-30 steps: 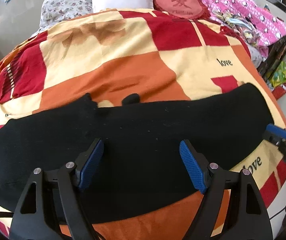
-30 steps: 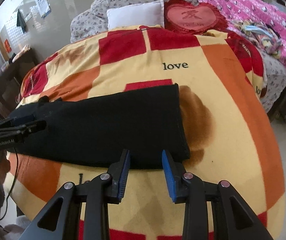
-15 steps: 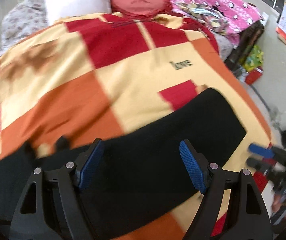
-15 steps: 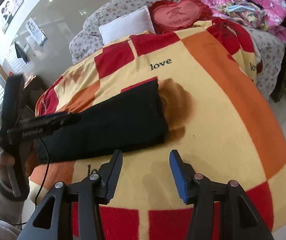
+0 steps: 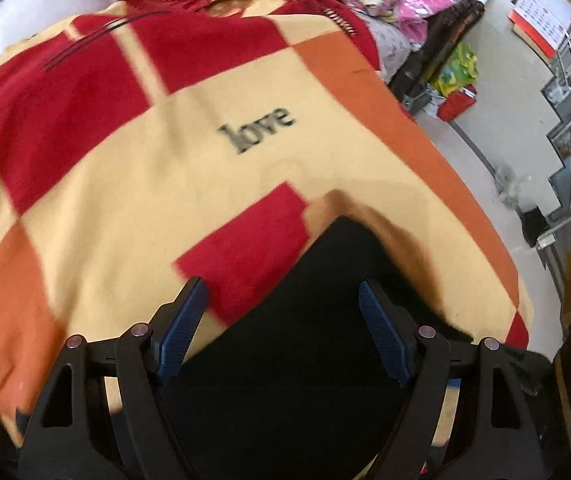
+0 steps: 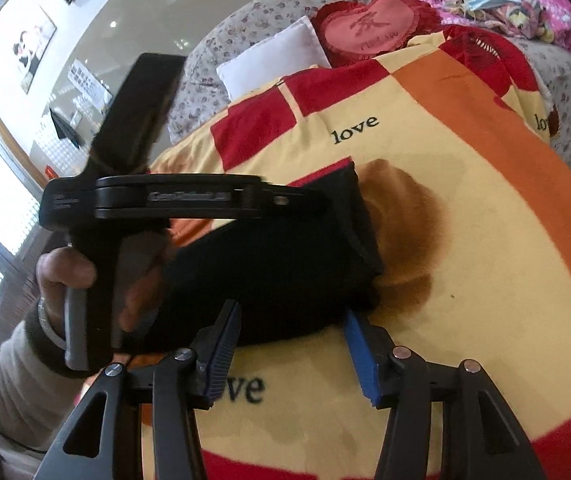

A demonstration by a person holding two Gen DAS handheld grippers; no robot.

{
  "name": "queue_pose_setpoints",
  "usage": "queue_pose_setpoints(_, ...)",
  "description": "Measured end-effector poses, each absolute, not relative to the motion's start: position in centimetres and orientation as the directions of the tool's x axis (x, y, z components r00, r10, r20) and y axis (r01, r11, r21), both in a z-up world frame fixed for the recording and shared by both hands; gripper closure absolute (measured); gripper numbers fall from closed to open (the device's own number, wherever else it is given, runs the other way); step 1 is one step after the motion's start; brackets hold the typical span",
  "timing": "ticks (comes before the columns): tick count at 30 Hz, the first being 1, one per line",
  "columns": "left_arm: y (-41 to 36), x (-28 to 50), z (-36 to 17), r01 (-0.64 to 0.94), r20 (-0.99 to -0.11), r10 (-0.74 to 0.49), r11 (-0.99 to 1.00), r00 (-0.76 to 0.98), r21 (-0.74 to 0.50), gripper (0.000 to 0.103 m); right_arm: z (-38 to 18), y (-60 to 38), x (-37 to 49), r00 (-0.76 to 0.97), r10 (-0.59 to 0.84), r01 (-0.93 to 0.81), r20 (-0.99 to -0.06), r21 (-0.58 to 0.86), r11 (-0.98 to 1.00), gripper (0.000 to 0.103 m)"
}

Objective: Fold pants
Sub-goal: 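Grasp one end of the black pants strip with the left tool and lift, then fold the held end over onto the strip and open the left tool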

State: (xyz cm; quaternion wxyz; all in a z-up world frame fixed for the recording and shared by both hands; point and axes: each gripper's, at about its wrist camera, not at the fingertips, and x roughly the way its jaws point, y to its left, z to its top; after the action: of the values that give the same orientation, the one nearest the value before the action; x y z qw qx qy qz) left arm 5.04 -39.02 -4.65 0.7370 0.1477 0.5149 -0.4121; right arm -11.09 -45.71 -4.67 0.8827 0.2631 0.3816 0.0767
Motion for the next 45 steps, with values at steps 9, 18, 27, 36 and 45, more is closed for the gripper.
queue_pose_setpoints(9, -41.5, 3.6, -4.5, 0.846, -0.863, -0.499, 0.492, 0.082, -0.204, 0.062, -5.3, -46.0, -9.4, 0.722, 0.359, 0.076, -0.591, 0.584, 0.808, 0.069)
queue_pose_setpoints(18, -38.2, 4.0, -1.4, 0.836, -0.794, -0.606, 0.463, 0.056, -0.294, 0.092, -2.3, -44.3, -9.1, 0.766, 0.312, 0.033, -0.563, 0.519, 0.854, 0.090)
queue_pose_setpoints(27, -26.5, 4.7, 6.5, 0.784, -0.704, -0.669, 0.560, 0.238, -0.267, 0.093, 4.6, -37.5, -7.6, 0.787, 0.413, -0.206, -0.458, 0.436, 0.876, 0.093)
queue_pose_setpoints(36, -9.9, 5.0, 3.5, 0.531, -0.740, -0.575, 0.772, 0.349, -0.350, 0.091, 3.4, -25.0, -3.9, 0.603, 0.609, -0.451, -0.515, 0.409, 0.793, 0.093)
queue_pose_setpoints(45, -3.6, 2.7, -0.1, 0.370, -0.781, -0.486, 0.860, 0.391, -0.350, 0.051, -1.1, -20.5, -3.1, 0.316, 0.702, -0.532, -0.638, 0.494, 0.688, 0.073)
